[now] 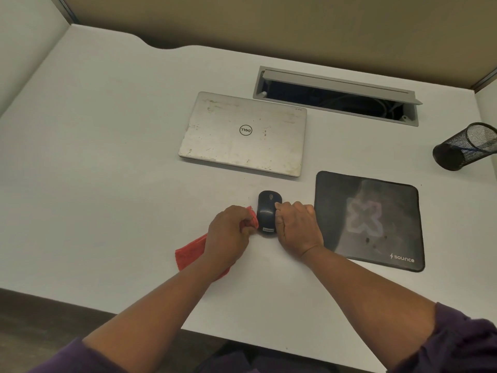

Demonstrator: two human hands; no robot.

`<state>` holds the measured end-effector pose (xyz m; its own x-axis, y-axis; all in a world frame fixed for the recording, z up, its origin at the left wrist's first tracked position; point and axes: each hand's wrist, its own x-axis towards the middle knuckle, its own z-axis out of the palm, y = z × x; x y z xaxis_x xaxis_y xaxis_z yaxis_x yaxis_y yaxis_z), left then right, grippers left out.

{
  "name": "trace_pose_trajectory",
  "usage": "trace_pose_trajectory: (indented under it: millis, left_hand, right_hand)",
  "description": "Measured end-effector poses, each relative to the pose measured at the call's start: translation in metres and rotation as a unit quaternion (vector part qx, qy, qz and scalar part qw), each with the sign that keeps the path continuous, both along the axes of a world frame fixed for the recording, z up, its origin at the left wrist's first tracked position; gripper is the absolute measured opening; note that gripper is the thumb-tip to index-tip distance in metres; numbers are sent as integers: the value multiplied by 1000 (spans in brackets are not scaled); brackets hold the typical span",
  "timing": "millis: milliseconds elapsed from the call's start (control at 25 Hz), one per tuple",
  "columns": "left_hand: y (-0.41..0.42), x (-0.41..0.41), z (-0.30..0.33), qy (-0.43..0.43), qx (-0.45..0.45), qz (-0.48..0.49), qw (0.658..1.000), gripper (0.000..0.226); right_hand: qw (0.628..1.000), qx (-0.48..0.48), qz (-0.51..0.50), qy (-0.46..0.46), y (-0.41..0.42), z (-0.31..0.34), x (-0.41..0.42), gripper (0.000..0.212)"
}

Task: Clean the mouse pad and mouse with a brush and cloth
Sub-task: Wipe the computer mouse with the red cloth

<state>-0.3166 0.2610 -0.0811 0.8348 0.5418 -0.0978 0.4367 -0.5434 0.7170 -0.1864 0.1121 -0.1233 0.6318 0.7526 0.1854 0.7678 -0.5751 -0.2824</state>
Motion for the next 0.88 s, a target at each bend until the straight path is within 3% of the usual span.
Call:
trace_pose_trajectory:
  millis: [120, 240, 480, 880]
  left_hand:
    - [6, 10, 4, -38, -71, 85, 993, 15]
    - [6, 25, 10, -66, -36, 15, 997, 15]
    - [17, 49, 12, 18, 37, -94, 995, 17]
    - [24, 79, 14, 117, 39, -110, 986, 25]
  right_hand:
    - [1000, 4, -2, -6, 0, 1, 0, 29]
    - [1000, 14, -4, -4, 0, 1, -1, 29]
    - [1000, 24, 7, -14, 0, 1, 0, 29]
    - [999, 35, 12, -2, 0, 2, 0, 27]
